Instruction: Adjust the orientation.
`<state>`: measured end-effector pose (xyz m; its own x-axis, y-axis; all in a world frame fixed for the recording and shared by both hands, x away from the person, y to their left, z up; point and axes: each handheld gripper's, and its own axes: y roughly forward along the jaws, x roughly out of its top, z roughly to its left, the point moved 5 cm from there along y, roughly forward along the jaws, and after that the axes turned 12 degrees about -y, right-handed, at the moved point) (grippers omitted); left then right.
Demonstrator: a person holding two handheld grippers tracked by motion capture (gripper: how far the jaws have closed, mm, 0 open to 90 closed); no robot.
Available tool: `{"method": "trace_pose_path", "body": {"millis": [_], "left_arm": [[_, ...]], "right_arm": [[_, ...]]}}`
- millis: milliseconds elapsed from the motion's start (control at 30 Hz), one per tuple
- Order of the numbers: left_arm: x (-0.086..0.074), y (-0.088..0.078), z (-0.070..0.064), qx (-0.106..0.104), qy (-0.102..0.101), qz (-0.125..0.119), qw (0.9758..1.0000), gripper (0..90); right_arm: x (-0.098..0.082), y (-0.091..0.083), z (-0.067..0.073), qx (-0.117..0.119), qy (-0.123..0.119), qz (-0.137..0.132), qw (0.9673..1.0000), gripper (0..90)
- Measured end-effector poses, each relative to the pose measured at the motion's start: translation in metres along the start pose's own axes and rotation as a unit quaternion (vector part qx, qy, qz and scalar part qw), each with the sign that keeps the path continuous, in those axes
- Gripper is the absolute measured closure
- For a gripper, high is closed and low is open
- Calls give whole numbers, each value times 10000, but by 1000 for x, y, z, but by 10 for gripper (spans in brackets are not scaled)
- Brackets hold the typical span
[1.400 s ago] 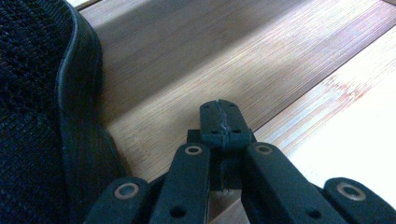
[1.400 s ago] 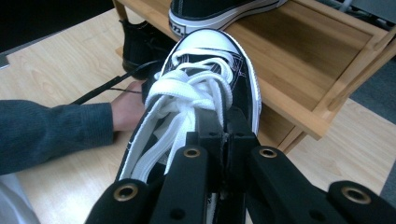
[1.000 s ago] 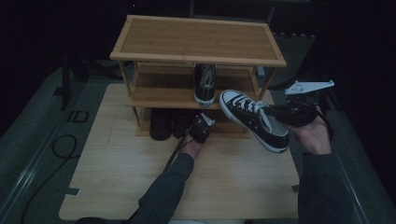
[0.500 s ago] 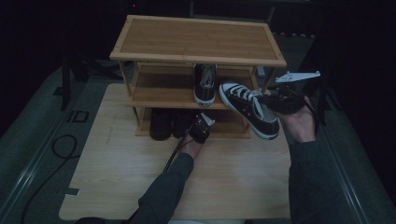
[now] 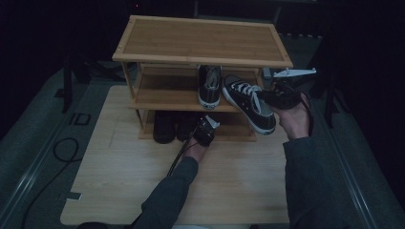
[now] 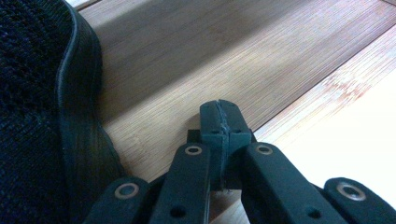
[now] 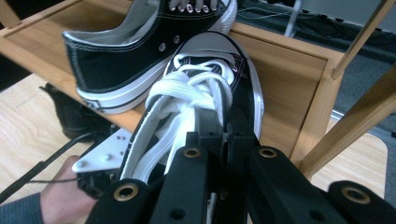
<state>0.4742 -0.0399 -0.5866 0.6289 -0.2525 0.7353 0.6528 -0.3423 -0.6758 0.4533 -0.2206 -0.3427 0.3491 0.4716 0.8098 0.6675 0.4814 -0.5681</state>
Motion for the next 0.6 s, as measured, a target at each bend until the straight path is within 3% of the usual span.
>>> {"method": "trace_pose_path", "body": {"millis": [400, 600], "left_arm": [[0, 0, 0, 6, -8, -2, 10000, 900], [0, 0, 0, 6, -8, -5, 10000, 900]], "right_arm": [[-1, 15, -3, -43, 163, -36, 9999, 879], [-7, 13, -9, 41, 220, 54, 9997, 808]]}}
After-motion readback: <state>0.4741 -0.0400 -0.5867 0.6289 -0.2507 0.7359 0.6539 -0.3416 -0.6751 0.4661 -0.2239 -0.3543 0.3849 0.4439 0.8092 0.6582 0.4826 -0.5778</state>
